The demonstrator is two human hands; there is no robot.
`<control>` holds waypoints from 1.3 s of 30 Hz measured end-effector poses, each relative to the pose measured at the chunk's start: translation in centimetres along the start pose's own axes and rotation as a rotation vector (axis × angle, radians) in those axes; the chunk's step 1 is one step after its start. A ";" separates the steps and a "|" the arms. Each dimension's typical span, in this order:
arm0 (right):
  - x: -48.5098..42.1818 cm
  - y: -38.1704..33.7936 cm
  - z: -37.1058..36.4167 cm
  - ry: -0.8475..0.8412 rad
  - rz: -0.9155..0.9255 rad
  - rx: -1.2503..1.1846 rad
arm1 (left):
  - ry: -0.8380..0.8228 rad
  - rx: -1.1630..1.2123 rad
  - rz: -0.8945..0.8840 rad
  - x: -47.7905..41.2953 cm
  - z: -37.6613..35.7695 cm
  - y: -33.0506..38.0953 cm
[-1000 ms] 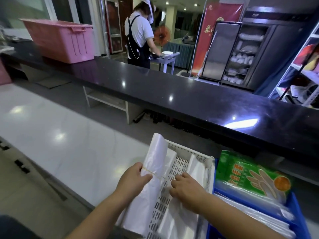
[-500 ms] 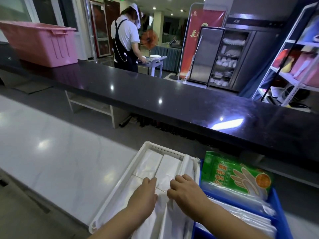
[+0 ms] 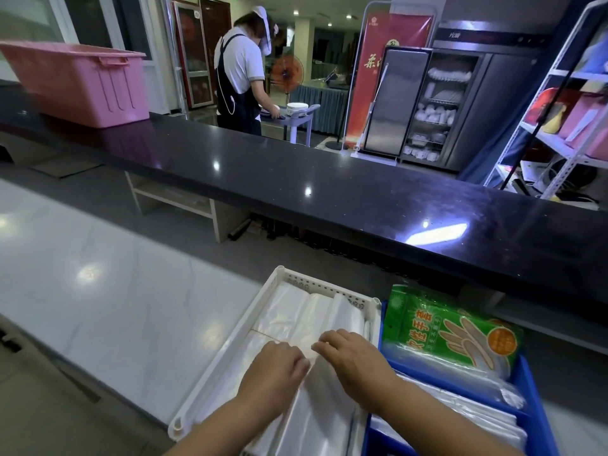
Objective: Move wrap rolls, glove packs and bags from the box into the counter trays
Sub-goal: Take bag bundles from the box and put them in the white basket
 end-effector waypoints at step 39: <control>-5.2 -13.4 0.3 0.103 0.169 -0.278 | 0.463 -0.185 0.707 26.3 11.8 -9.5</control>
Point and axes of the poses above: each hand's wrist, its own x-axis away from the middle knuckle, its own z-axis out of the back of the hand, y = z × x, the point moved 7 cm from there along -x, towards the middle knuckle, and after that the axes turned 2 degrees about y, right-handed, at the moved point
